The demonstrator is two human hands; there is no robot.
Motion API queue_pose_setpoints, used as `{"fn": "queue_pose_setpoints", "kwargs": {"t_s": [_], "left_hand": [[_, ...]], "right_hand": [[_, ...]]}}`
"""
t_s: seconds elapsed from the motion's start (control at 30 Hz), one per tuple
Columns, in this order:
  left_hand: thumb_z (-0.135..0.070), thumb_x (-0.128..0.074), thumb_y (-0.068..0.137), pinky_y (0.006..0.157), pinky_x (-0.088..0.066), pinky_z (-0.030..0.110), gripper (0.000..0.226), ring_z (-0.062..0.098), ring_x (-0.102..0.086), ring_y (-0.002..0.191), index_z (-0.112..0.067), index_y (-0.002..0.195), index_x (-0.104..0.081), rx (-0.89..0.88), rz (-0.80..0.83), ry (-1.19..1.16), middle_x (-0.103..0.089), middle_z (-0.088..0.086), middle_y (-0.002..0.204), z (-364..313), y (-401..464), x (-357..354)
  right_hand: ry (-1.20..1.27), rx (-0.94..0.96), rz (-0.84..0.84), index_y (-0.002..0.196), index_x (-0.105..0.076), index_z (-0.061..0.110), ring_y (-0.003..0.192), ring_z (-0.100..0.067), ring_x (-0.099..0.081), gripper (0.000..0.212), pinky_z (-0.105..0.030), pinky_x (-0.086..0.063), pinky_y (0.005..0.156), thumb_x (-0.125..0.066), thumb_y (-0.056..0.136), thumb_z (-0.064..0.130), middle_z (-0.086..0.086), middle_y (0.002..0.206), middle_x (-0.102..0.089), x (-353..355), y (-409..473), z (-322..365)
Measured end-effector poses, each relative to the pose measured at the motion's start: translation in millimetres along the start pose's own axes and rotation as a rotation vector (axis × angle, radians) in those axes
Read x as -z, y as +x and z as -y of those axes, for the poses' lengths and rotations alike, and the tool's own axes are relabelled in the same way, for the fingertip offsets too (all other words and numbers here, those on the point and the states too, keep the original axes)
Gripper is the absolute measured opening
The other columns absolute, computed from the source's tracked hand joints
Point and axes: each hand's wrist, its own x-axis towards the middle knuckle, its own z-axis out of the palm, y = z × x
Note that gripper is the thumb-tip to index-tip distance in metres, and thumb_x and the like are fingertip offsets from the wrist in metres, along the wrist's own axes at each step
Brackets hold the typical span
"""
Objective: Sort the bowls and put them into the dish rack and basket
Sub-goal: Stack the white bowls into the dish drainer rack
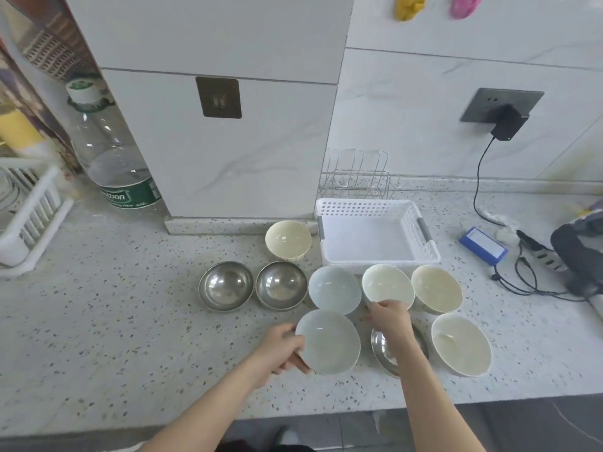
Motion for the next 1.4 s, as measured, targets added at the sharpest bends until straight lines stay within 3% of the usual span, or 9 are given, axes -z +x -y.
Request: {"fn": "queue_pose_setpoints", "kwargs": {"t_s": [0.07,0.2,0.33,0.47,0.8,1.03,1.13,1.23,1.4], "left_hand": [[-0.012,-0.050,0.075,0.039,-0.023,0.019,0.040,0.016,-0.055,0.049,-0.022,0.111,-0.065,-0.029,-0.016,-0.037,-0.076,0.017,0.075,-4.7,-3.2,13.3],[-0.012,-0.050,0.075,0.040,-0.023,0.019,0.042,0.015,-0.043,0.046,-0.025,0.112,-0.065,-0.065,-0.067,-0.127,-0.076,0.022,0.078,-13.1,-6.7,31.9],[-0.009,-0.048,0.080,0.040,-0.021,0.021,0.037,0.014,-0.036,0.044,-0.020,0.113,-0.062,-0.082,-0.132,-0.204,-0.075,0.025,0.081,-19.0,-6.0,46.3],[-0.005,-0.046,0.082,0.038,-0.020,0.019,0.037,0.015,-0.044,0.047,-0.014,0.115,-0.061,-0.103,-0.158,-0.273,-0.075,0.026,0.083,-22.5,-6.0,61.3],[-0.003,-0.046,0.085,0.035,-0.019,0.018,0.032,0.009,-0.029,0.034,-0.011,0.111,-0.061,-0.124,-0.153,-0.437,-0.073,0.030,0.083,-31.3,-16.0,121.6],[-0.002,-0.042,0.086,0.039,-0.017,0.021,0.026,0.010,-0.026,0.036,-0.008,0.106,-0.059,-0.203,-0.052,-0.411,-0.072,0.032,0.085,-23.9,-48.2,228.0],[-0.003,-0.043,0.085,0.038,-0.019,0.020,0.028,0.010,-0.031,0.034,-0.007,0.107,-0.060,-0.246,-0.066,-0.374,-0.072,0.032,0.084,-14.3,-67.2,291.3],[-0.003,-0.044,0.084,0.037,-0.018,0.019,0.026,0.009,-0.033,0.032,-0.010,0.103,-0.061,-0.275,-0.099,-0.387,-0.072,0.031,0.081,-2.4,-85.9,350.2],[-0.006,-0.045,0.086,0.038,-0.018,0.020,0.022,0.009,-0.027,0.036,-0.012,0.099,-0.061,-0.269,-0.168,-0.445,-0.073,0.028,0.080,21.8,-113.7,434.4]], "right_hand": [[-0.006,-0.002,0.049,0.059,-0.049,0.009,0.050,-0.020,-0.041,0.034,-0.027,-0.032,0.052,-0.052,0.090,0.024,-0.012,0.058,-0.069,-5.0,4.2,1.2],[0.043,-0.090,0.169,0.083,-0.060,0.002,0.054,-0.024,-0.053,0.022,-0.024,-0.031,0.047,-0.049,0.088,0.021,-0.005,0.049,-0.066,-21.2,5.7,2.6],[0.072,-0.175,0.247,0.098,-0.059,0.008,0.047,-0.015,-0.040,0.018,-0.019,-0.031,0.041,-0.049,0.093,0.023,-0.008,0.066,-0.074,-37.1,5.1,5.6],[0.228,-0.199,0.161,0.090,-0.056,0.011,0.047,-0.014,-0.029,0.012,-0.015,-0.025,0.035,-0.046,0.089,0.005,-0.003,0.064,-0.071,-47.1,0.5,5.2],[0.432,-0.216,-0.154,0.075,-0.053,0.004,0.045,-0.015,-0.022,0.011,-0.020,-0.023,0.041,-0.047,0.085,0.005,-0.018,0.065,-0.069,-64.2,-32.3,9.8],[0.581,-0.199,-0.365,0.077,-0.055,0.002,0.046,-0.015,-0.024,0.010,-0.022,-0.024,0.045,-0.048,0.079,0.009,-0.011,0.060,-0.067,-124.0,-85.1,56.6],[0.616,-0.170,-0.351,0.073,-0.055,0.003,0.045,-0.015,-0.024,0.010,-0.022,-0.023,0.043,-0.049,0.079,0.008,-0.004,0.045,-0.061,-169.6,-115.3,94.3],[0.634,-0.118,-0.301,0.075,-0.057,0.006,0.046,-0.014,-0.029,0.010,-0.024,-0.026,0.044,-0.050,0.083,0.008,-0.009,0.057,-0.067,-219.6,-141.5,133.9],[0.626,-0.067,-0.217,0.071,-0.055,0.007,0.039,-0.013,-0.030,0.014,-0.023,-0.026,0.042,-0.050,0.084,0.007,-0.010,0.053,-0.069,-298.6,-173.6,181.5]]}}
